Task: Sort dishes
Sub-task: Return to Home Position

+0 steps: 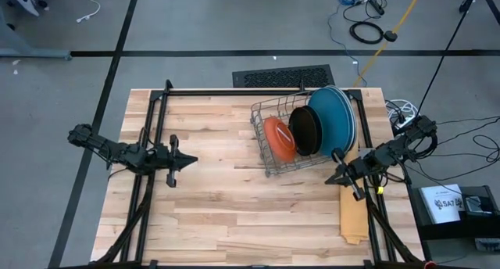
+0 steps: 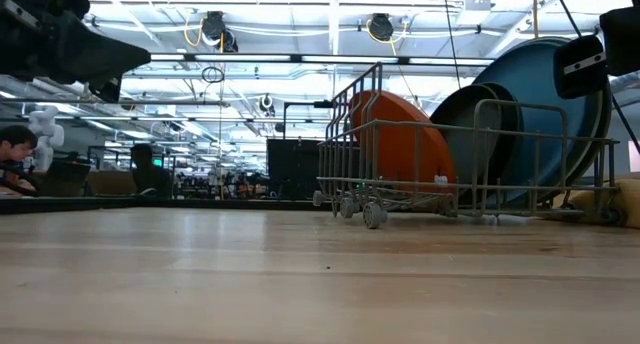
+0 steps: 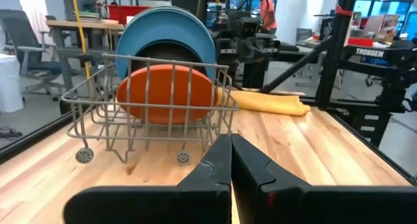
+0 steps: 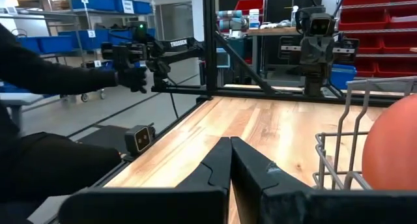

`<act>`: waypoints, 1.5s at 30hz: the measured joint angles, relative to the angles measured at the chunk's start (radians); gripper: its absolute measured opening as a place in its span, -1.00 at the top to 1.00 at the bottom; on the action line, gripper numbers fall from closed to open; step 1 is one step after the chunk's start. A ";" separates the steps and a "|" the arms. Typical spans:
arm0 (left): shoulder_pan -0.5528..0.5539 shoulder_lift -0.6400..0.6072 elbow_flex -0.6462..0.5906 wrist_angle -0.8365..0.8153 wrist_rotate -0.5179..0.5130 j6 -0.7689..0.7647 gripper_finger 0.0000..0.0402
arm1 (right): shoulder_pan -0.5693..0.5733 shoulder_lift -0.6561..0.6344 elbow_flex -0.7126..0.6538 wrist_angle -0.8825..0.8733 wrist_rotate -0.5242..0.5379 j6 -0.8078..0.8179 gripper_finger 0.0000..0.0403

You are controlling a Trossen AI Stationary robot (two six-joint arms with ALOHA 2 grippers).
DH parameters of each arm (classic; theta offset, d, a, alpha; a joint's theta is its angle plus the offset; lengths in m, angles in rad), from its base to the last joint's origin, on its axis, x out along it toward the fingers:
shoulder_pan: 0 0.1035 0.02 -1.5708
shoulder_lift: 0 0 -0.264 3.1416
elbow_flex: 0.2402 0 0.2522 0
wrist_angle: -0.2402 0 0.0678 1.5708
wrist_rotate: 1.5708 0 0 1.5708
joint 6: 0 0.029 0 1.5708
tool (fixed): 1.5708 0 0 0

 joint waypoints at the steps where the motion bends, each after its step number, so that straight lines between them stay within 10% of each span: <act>1: 0.000 0.000 0.000 -0.002 0.001 0.000 1.00 | 0.000 0.000 0.000 0.000 0.000 0.000 1.00; 45: 0.000 0.000 -0.001 -0.001 0.004 0.002 1.00 | 0.000 0.000 0.000 -0.001 -0.003 -0.002 1.00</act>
